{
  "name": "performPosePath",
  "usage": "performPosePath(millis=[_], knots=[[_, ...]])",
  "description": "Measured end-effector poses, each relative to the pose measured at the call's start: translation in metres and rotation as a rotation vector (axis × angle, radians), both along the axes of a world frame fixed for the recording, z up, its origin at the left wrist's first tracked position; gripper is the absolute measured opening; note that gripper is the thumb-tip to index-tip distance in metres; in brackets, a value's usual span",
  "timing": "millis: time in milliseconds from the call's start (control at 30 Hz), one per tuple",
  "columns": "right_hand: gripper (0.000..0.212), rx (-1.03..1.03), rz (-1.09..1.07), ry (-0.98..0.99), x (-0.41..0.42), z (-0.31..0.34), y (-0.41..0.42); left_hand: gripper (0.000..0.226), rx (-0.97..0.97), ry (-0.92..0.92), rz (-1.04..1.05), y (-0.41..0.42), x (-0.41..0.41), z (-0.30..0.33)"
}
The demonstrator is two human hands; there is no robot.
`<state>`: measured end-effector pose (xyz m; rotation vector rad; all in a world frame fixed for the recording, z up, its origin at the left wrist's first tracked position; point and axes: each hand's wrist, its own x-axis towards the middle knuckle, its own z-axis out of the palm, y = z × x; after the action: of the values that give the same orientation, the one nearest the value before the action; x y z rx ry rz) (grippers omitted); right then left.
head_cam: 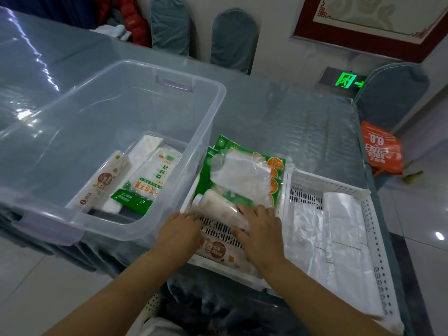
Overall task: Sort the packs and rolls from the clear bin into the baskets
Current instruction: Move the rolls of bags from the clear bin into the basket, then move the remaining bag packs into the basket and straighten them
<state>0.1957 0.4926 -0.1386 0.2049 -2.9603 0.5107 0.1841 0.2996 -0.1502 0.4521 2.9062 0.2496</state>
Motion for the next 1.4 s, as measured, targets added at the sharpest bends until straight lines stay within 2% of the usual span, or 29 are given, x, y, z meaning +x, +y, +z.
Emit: performPosePath(millis=[100,267,367,500,633,767,867,1167,1333,1400], knots=[[0.052,0.055,0.06,-0.029,0.004,-0.011,-0.01,0.019,0.056,0.042,0.108,-0.001,0.01,0.004],[0.048,0.175,0.154,-0.031,0.005,-0.02,-0.02,0.018,0.081,0.084,0.1,0.001,0.021,0.001],[0.054,0.198,0.225,-0.096,0.006,-0.024,-0.02,0.019,0.128,0.143,0.112,0.0,0.02,0.0],[0.068,0.196,0.234,-0.074,0.009,-0.025,-0.013,0.051,0.2,0.16,0.019,0.005,0.017,-0.009],[0.072,0.237,0.168,-0.109,0.003,-0.032,-0.004,0.075,0.085,0.166,-0.042,0.011,0.006,-0.018],[0.091,0.253,0.158,-0.19,0.003,-0.036,0.003,0.087,-0.002,0.101,0.023,0.012,-0.007,-0.023],[0.086,0.283,0.164,-0.191,0.002,-0.035,0.006,0.088,0.008,0.079,0.019,0.011,-0.008,-0.028],[0.054,0.259,0.164,-0.111,-0.005,-0.021,0.014,0.077,0.014,0.11,0.063,0.026,-0.001,-0.004],[0.029,0.095,0.171,0.123,-0.025,0.026,0.022,0.028,0.126,0.274,-0.029,0.04,-0.002,0.055],[0.024,0.038,0.16,0.239,-0.031,0.051,0.025,0.017,0.137,0.342,-0.078,0.042,0.0,0.087]])
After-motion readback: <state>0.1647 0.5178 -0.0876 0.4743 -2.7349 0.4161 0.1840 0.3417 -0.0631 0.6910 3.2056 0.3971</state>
